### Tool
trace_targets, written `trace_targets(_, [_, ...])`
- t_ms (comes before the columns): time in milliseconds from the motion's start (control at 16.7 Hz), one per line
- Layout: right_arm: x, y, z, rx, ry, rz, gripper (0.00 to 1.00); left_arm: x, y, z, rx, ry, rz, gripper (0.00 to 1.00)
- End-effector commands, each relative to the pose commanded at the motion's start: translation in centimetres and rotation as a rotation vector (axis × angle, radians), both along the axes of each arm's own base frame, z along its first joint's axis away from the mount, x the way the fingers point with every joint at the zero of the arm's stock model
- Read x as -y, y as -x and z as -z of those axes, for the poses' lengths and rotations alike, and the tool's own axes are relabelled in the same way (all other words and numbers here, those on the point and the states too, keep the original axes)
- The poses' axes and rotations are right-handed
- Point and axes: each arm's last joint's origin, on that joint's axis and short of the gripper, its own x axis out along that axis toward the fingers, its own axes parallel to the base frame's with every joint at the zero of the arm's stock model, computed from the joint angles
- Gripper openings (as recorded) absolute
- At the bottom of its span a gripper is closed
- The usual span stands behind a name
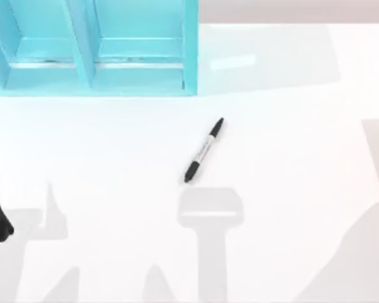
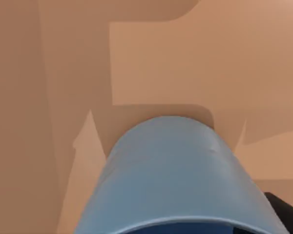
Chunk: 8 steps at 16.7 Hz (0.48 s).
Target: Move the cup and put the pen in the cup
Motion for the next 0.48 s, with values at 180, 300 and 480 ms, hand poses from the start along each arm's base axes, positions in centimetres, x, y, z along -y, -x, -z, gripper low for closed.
trace_targets(180, [0.0, 0.0, 0.0, 0.0, 0.0, 0.0, 0.0, 0.0, 0.0, 0.0, 0.0, 0.0, 0.0, 1.0])
trace_targets(300, [0.0, 0.0, 0.0, 0.0, 0.0, 0.0, 0.0, 0.0, 0.0, 0.0, 0.0, 0.0, 0.0, 1.0])
trace_targets(480, [-0.48, -0.33, -0.7, 0.009, 0.005, 0.0, 0.0, 0.0, 0.0, 0.0, 0.0, 0.0, 0.0, 1.0])
